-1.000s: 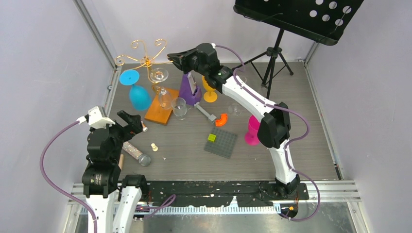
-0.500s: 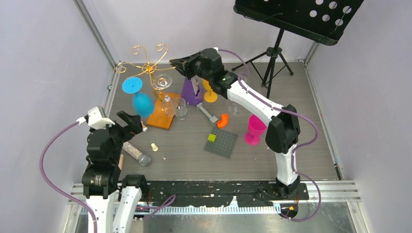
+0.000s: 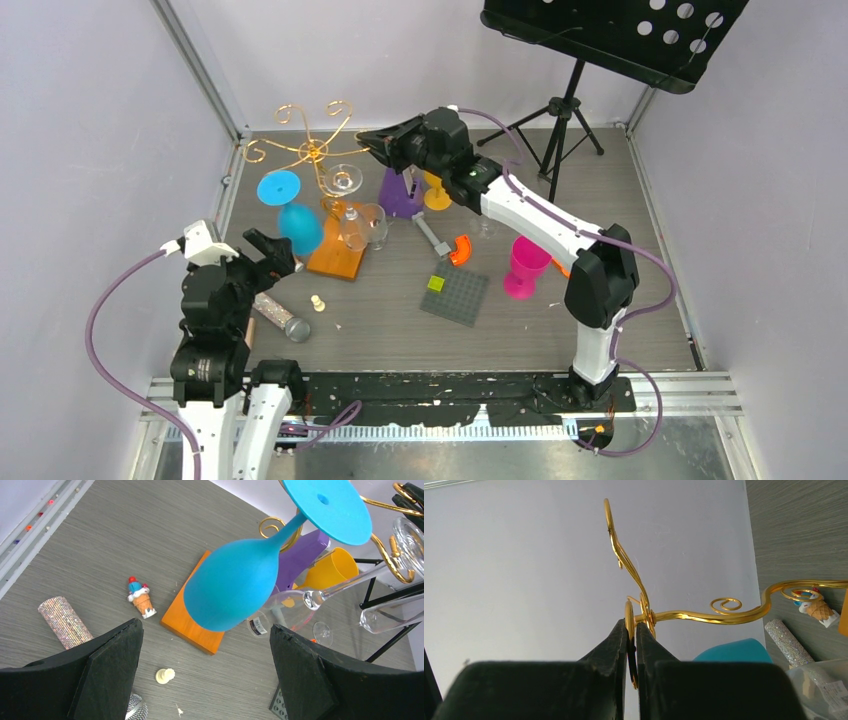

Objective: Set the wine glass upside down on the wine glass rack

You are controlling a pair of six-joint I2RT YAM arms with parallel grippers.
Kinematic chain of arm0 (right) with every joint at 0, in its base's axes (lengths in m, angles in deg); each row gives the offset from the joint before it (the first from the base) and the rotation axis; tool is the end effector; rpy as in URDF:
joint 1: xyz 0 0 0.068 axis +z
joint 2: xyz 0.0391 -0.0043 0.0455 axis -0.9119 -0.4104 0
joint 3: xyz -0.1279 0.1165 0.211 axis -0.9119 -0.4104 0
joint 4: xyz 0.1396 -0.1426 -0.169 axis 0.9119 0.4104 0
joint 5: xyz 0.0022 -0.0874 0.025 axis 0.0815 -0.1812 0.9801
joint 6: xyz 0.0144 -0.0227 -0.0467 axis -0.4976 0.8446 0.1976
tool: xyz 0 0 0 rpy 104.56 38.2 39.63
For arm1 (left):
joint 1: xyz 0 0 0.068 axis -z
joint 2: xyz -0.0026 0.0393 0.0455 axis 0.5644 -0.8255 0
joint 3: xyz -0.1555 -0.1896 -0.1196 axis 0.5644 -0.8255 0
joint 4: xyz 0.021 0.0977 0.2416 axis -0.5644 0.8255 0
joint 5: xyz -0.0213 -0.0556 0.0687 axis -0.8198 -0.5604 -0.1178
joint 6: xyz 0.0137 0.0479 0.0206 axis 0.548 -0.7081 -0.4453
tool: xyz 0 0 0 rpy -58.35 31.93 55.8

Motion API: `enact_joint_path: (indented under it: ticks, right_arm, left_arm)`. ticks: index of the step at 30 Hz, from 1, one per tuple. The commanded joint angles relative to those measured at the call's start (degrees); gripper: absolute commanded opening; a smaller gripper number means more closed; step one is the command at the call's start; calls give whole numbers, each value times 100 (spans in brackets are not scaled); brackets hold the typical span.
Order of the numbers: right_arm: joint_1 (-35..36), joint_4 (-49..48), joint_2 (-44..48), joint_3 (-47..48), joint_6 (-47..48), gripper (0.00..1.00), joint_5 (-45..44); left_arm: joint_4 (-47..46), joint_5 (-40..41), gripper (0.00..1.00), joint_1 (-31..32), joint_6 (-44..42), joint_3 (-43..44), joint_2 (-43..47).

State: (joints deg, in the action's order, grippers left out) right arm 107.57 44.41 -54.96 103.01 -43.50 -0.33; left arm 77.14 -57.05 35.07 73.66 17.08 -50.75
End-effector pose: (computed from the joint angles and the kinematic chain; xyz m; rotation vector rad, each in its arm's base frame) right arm 0.3412 0.3099 0.3761 0.8204 1.9202 1.7209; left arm 0.0789 0.0030 0.3545 -0.5348 1.7430 -0.2784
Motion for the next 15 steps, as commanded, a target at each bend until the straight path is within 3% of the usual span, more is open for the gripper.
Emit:
enact_joint_path:
  ticks: [1, 15]
  right_arm:
    - [29, -664, 794, -85, -445, 5, 147]
    - [14, -554, 1345, -747, -172, 5, 64]
  left_arm:
    - [-290, -93, 94, 17, 55, -47, 20]
    - [-430, -211, 94, 17, 122, -98, -73]
